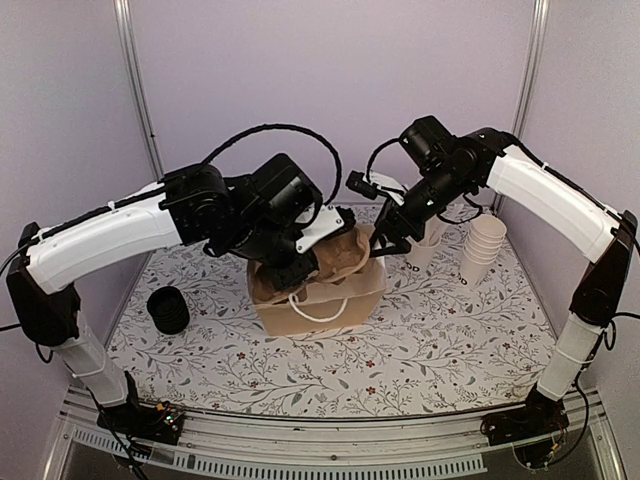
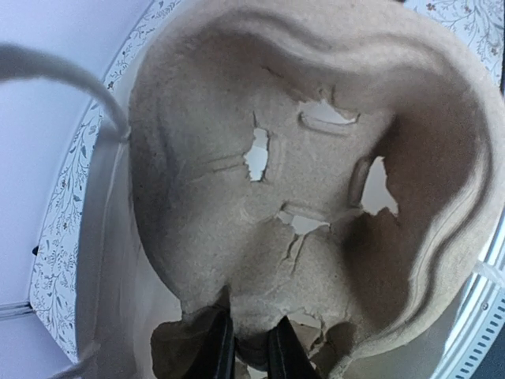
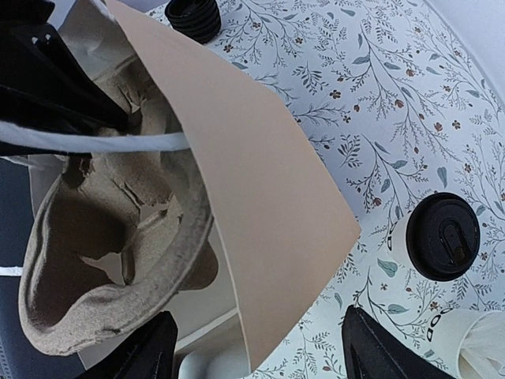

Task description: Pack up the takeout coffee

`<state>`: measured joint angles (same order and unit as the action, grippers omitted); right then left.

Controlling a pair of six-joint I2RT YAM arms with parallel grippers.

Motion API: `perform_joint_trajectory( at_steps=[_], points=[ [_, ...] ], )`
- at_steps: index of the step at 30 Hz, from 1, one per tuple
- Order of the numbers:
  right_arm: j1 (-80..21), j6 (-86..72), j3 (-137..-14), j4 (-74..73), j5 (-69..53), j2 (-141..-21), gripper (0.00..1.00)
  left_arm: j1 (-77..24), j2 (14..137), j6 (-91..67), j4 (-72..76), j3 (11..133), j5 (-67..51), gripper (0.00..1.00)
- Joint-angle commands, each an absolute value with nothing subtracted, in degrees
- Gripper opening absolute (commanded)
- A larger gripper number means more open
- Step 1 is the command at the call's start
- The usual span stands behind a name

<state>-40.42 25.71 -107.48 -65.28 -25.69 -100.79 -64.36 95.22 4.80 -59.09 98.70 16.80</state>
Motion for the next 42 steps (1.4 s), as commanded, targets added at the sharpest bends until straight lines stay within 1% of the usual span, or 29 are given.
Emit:
perform_joint_trajectory(
  at_steps=[1,3,7,16,28,35,39,42],
  points=[
    [-40.08,26.88,-107.08,-66.54,-24.61,-99.06,0.75,-61.02,91.96,4.66,-56.16,100.04,13.91,0.12],
    [-40.08,27.14,-106.92,-66.62,-24.69,-98.97,0.75,-59.28,91.50,4.34,-55.86,99.47,13.65,0.11],
    [-40.08,27.20,-106.96,-66.70,-24.61,-99.10,0.76,-57.74,91.31,5.96,-55.31,97.36,8.78,0.12],
    [-40.08,27.33,-108.74,-66.53,-24.96,-98.88,0.76,-58.58,93.33,6.71,-57.81,94.57,11.99,0.12],
    [-39.44,28.37,-111.11,-68.05,-30.05,-95.97,0.76,-58.73,96.35,3.30,-61.34,94.21,13.86,0.12],
    [-38.55,28.79,-110.21,-67.68,-30.67,-94.23,0.76,-58.62,97.39,1.26,-61.64,93.41,16.32,0.09],
    [-38.50,28.08,-109.63,-66.30,-30.23,-94.95,0.76,-58.71,96.11,0.97,-60.43,93.86,14.82,0.09],
    [-38.56,26.14,-110.39,-65.31,-30.87,-97.50,0.75,-58.71,93.83,1.25,-58.34,93.78,13.66,0.09]
  ],
)
